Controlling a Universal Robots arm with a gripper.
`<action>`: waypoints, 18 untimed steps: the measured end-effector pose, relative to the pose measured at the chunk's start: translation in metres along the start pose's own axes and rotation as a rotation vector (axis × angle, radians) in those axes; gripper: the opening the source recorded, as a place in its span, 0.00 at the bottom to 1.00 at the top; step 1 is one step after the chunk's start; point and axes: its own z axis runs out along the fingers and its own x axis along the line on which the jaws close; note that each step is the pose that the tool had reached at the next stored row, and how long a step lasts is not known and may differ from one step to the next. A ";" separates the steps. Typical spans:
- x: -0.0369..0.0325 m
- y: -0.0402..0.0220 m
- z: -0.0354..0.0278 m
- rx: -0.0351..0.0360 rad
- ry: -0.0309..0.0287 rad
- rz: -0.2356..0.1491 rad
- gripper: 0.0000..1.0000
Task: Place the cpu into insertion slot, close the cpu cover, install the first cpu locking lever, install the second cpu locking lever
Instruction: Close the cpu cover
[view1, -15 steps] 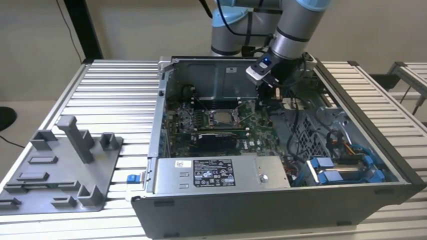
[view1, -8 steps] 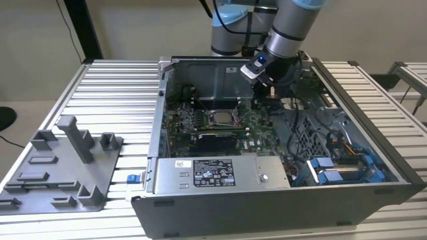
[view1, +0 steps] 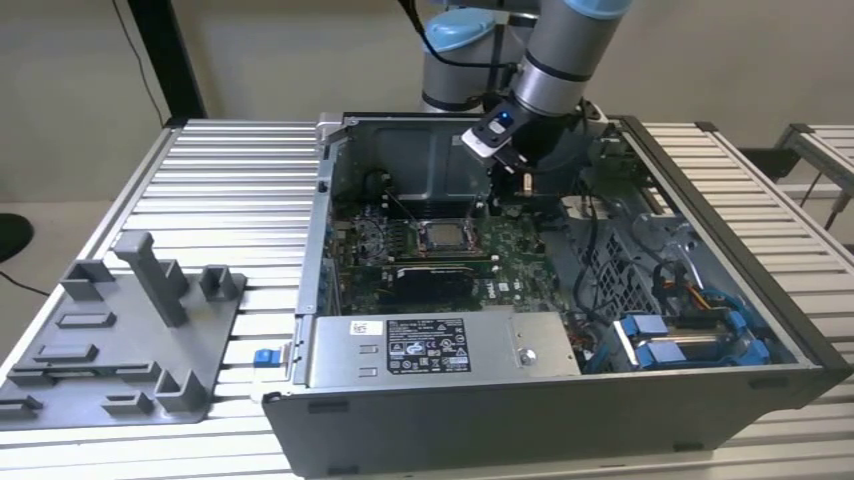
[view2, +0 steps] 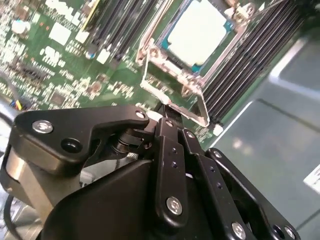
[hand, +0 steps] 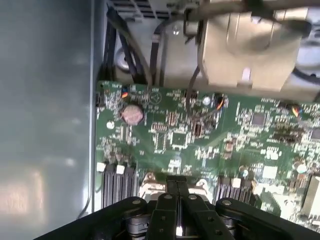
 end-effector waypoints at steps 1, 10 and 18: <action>0.0003 -0.0039 0.0006 -0.0001 0.0010 0.000 0.00; 0.0027 -0.0366 0.0056 -0.0011 0.0121 -0.001 0.00; 0.0042 -0.0588 0.0151 0.0003 0.0099 0.000 0.00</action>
